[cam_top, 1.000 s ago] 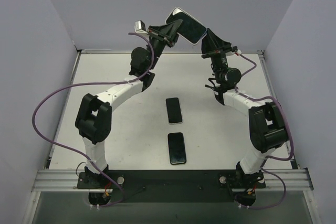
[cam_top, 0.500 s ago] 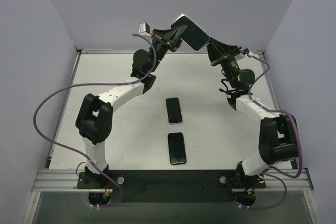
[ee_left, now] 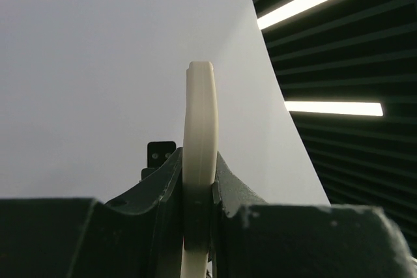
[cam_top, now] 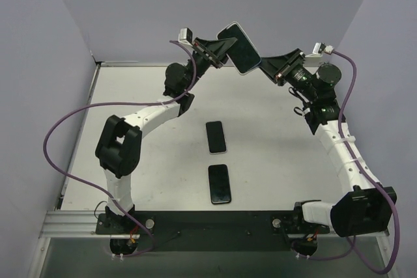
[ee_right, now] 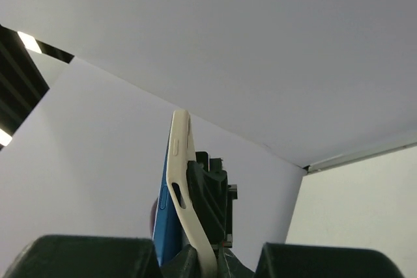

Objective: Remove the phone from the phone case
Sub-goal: Remove the phone case from the phone.

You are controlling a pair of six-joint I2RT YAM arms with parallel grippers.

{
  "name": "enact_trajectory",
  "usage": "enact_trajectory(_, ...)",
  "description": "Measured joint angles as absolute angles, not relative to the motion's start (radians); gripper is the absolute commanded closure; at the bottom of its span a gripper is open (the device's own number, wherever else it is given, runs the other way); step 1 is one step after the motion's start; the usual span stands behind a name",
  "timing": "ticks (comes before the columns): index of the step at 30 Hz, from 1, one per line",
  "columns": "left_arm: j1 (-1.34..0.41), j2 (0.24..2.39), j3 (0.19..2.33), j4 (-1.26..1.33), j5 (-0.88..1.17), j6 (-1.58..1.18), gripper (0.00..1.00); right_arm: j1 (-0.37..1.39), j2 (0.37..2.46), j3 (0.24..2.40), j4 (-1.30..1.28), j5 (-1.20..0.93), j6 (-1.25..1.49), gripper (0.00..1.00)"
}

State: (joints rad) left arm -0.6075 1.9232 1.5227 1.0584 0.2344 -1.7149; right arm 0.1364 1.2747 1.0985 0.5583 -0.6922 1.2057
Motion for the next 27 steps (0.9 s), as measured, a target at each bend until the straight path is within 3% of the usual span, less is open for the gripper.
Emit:
enact_trajectory(4, -0.607, 1.953, 1.523, 1.058, 0.263, -1.714, 1.00, 0.127, 1.276, 1.101, 0.479, -0.751, 1.144, 0.97)
enact_trajectory(8, -0.608, 1.966, 1.502, 1.059, 0.284, -1.713, 1.00, 0.126, 1.298, 1.089, 0.442, -0.842, 1.124, 0.88)
enact_trajectory(13, -0.624, 1.966, 1.447, 1.074, 0.287, -1.715, 1.00, 0.130, 1.329, 1.063, 0.431, -0.982, 1.140, 0.86)
enact_trajectory(16, -0.638, 1.965, 1.415, 1.092, 0.294, -1.728, 1.00, 0.143, 1.345, 1.034, 0.466, -1.064, 1.181, 0.88)
enact_trajectory(19, -0.639, 1.965, 1.386, 1.116, 0.295, -1.753, 1.00, 0.143, 1.357, 0.991, 0.568, -1.104, 1.248, 0.99)
enact_trajectory(27, -0.642, 1.965, 1.312, 1.126, 0.287, -1.785, 1.00, 0.140, 1.371, 0.904, 0.708, -1.146, 1.341, 1.00)
